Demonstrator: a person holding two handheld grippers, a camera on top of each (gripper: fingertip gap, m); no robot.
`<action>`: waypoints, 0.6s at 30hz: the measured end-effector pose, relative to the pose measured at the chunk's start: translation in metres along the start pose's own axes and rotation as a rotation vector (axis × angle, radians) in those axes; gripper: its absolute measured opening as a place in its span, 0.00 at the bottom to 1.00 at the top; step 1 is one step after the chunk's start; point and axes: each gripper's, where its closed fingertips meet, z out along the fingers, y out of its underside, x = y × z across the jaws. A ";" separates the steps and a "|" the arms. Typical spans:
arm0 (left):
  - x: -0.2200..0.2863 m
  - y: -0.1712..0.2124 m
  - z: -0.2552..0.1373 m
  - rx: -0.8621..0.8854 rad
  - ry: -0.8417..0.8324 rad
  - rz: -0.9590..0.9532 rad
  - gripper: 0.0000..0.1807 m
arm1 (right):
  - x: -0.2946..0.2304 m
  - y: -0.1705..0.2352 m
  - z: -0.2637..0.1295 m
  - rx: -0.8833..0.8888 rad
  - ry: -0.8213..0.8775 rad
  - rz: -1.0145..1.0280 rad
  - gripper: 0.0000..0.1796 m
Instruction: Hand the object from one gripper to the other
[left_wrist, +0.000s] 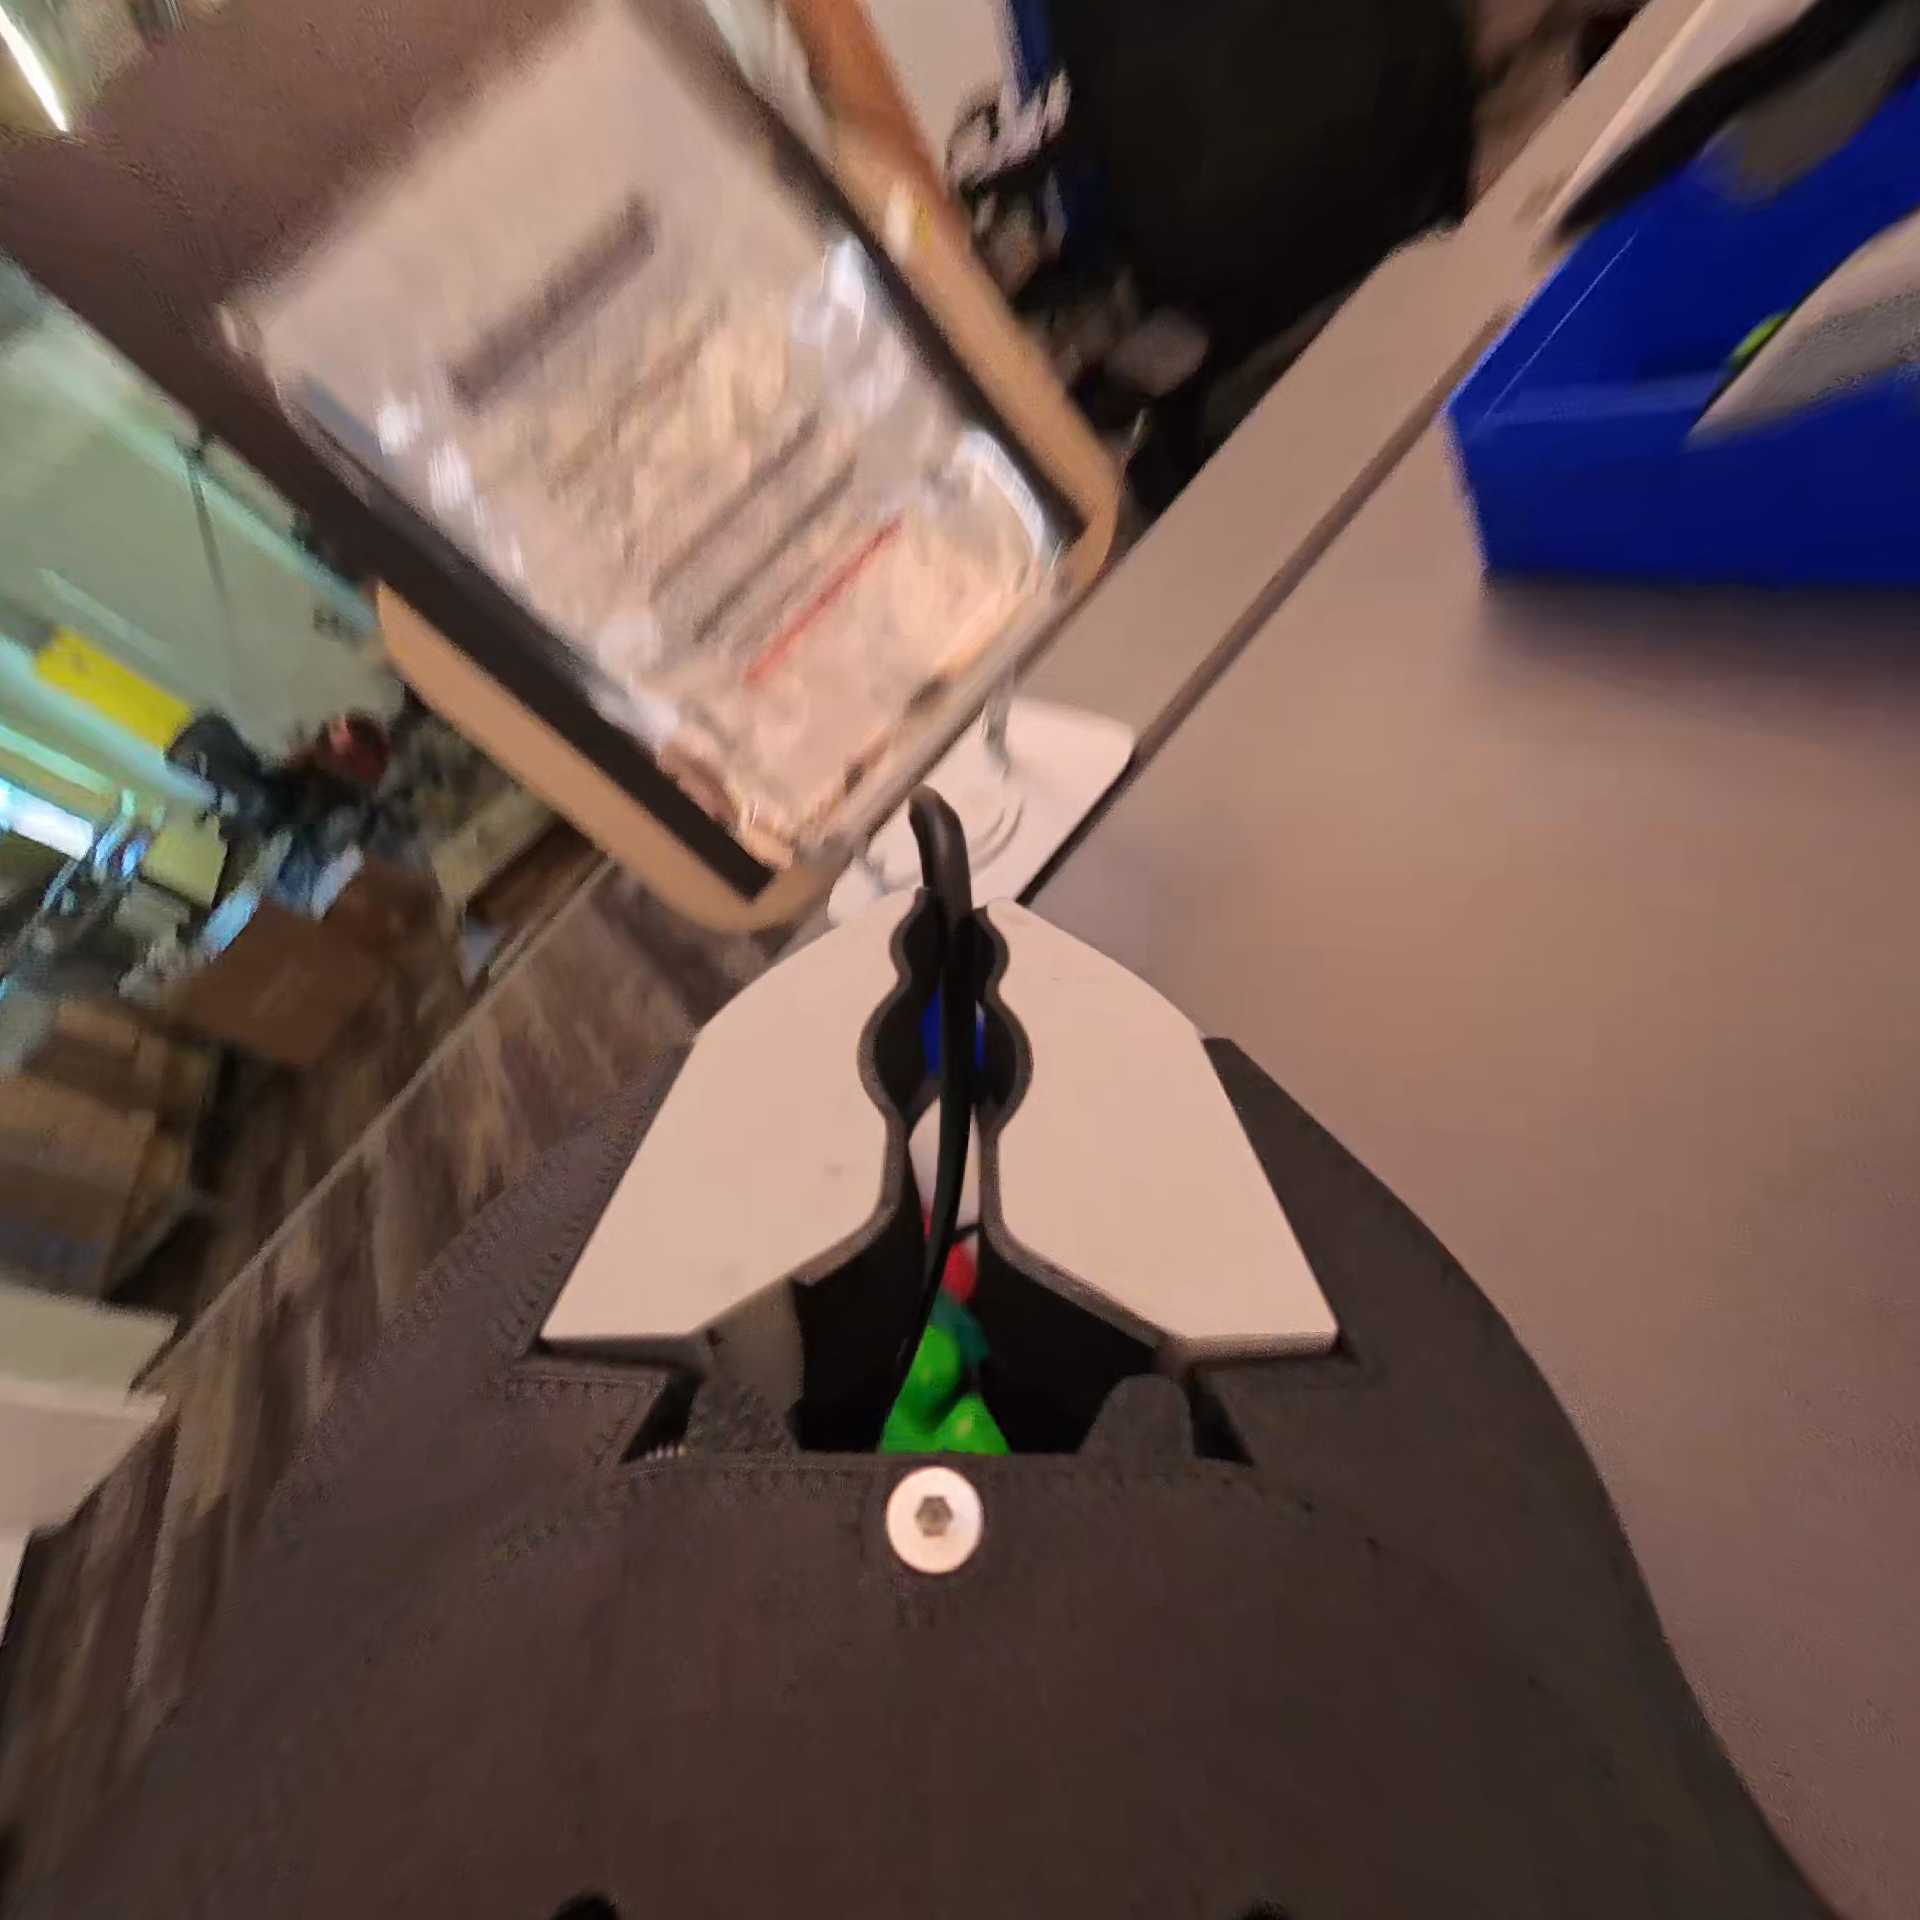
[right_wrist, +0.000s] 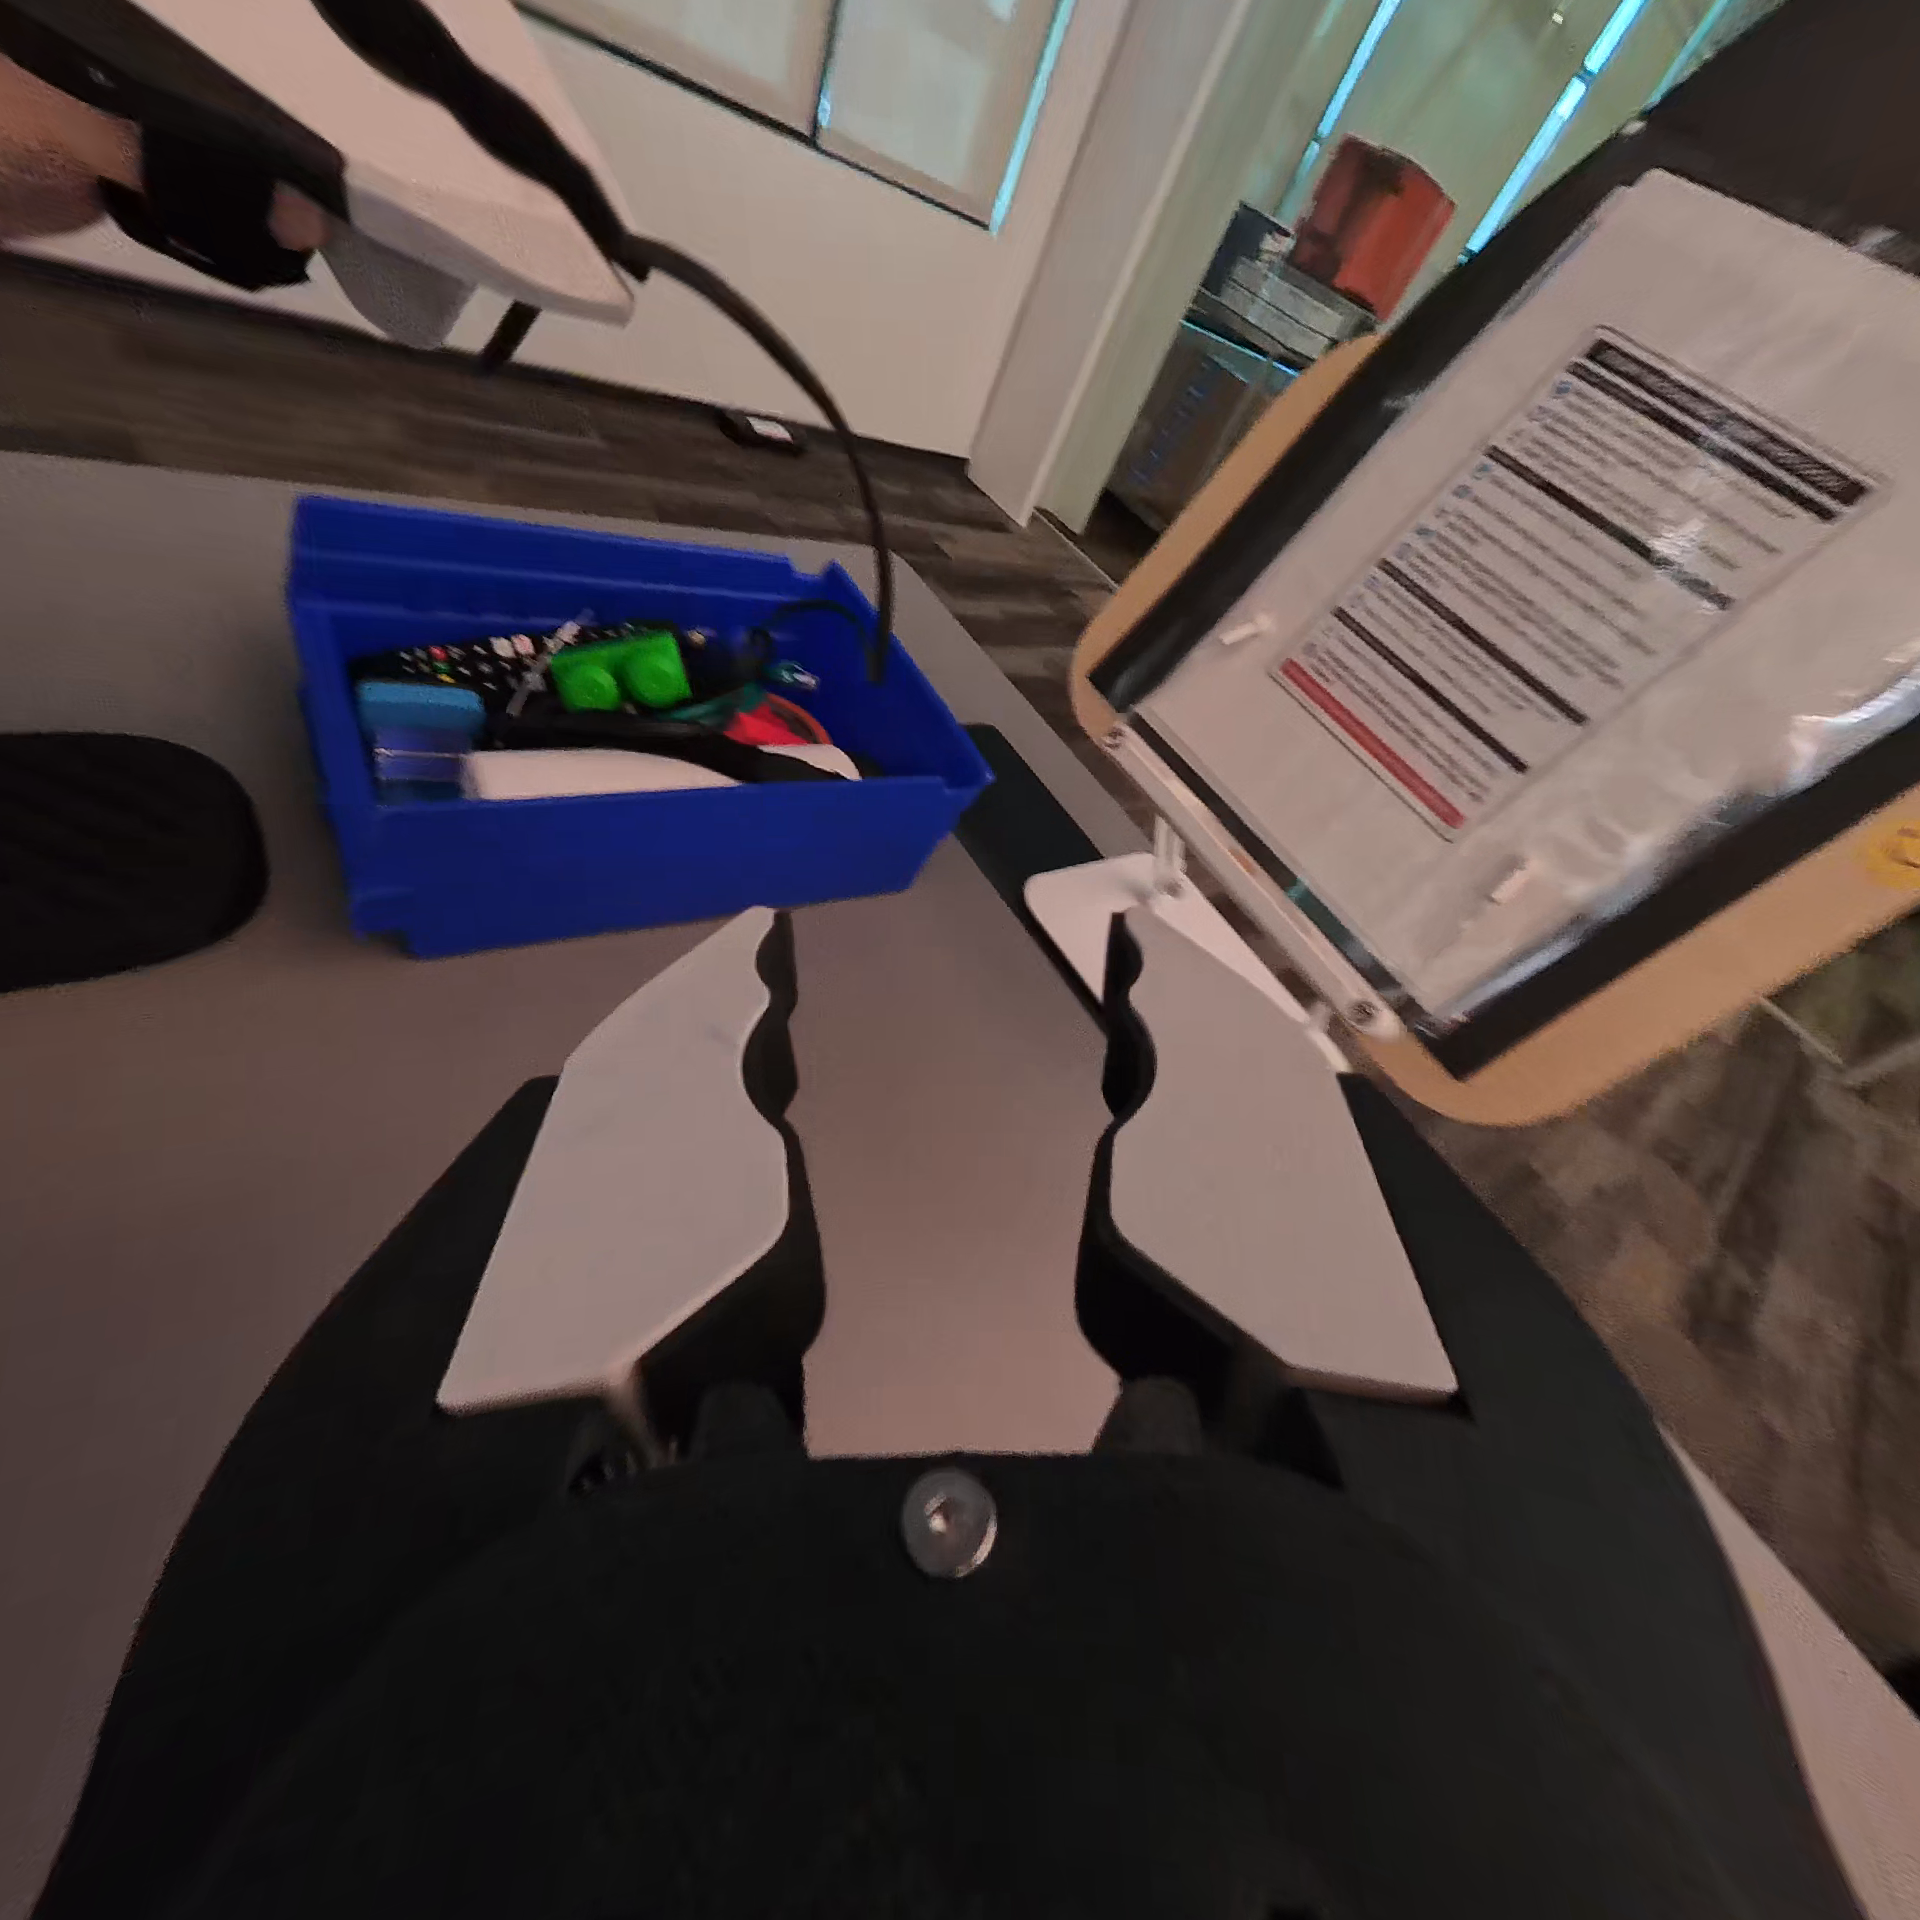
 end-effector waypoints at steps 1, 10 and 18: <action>0.009 -0.017 -0.008 0.058 0.012 0.008 0.03 | -0.005 -0.002 0.003 0.025 -0.026 0.016 0.35; 0.066 -0.101 -0.058 0.401 0.205 -0.090 0.03 | -0.038 -0.006 0.031 0.251 -0.212 0.206 0.43; 0.076 -0.108 -0.063 0.440 0.282 -0.116 0.03 | -0.081 -0.009 0.035 0.353 -0.433 0.287 0.37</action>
